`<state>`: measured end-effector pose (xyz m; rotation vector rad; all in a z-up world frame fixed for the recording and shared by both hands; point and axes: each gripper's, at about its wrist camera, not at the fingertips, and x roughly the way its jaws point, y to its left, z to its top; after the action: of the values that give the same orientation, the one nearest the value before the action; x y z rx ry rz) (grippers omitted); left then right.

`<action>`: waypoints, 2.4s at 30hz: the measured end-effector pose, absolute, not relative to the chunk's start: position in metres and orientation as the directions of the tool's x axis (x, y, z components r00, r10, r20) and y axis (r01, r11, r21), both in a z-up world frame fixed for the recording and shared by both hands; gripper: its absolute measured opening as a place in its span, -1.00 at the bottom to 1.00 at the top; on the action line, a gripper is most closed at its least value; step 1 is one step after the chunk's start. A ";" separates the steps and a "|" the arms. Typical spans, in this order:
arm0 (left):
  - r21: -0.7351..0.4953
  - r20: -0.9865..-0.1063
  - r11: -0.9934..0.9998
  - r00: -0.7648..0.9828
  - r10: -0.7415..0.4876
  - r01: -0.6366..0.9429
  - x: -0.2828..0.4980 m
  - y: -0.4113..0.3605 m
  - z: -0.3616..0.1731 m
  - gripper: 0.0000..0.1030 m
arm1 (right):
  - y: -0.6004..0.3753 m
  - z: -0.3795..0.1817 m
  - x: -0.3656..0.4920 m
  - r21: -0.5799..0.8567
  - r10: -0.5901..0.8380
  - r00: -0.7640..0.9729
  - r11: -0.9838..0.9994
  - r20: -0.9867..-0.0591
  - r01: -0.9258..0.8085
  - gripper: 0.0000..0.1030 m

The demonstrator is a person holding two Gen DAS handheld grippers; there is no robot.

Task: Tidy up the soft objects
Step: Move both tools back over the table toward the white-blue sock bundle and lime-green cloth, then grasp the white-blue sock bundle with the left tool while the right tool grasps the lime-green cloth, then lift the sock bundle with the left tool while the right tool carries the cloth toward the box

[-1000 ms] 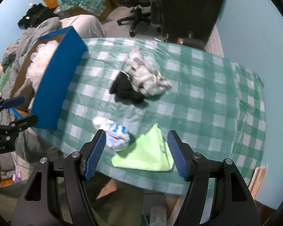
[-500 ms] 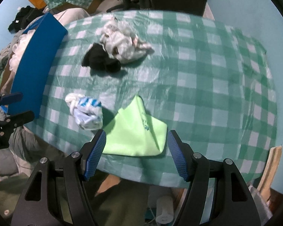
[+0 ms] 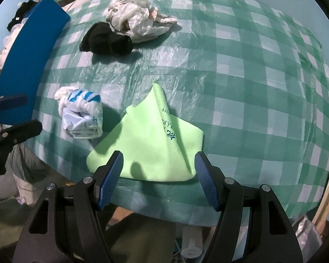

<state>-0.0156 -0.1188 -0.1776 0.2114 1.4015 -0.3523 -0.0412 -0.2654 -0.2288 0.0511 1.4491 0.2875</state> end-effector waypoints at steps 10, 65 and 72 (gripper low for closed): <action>-0.098 -0.985 0.915 0.090 -0.144 0.391 -0.018 -0.130 -0.186 0.57 | -0.250 -0.236 -0.045 0.098 0.133 0.126 0.962 -0.983 -0.254 0.27; -0.015 -0.981 0.929 0.174 -0.086 0.369 0.000 -0.146 -0.181 -0.07 | -0.304 -0.160 -0.023 0.177 0.223 0.303 0.969 -0.927 -0.174 -0.79; -0.025 -0.973 0.946 0.211 -0.098 0.323 -0.004 -0.128 -0.156 -0.07 | -0.295 -0.137 -0.019 0.176 0.231 0.336 0.966 -0.913 -0.188 -0.79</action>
<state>-0.0044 -0.1285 -0.1565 0.1986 1.3291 -0.2949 -0.0186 -0.2946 -0.1375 0.0414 1.1971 0.2734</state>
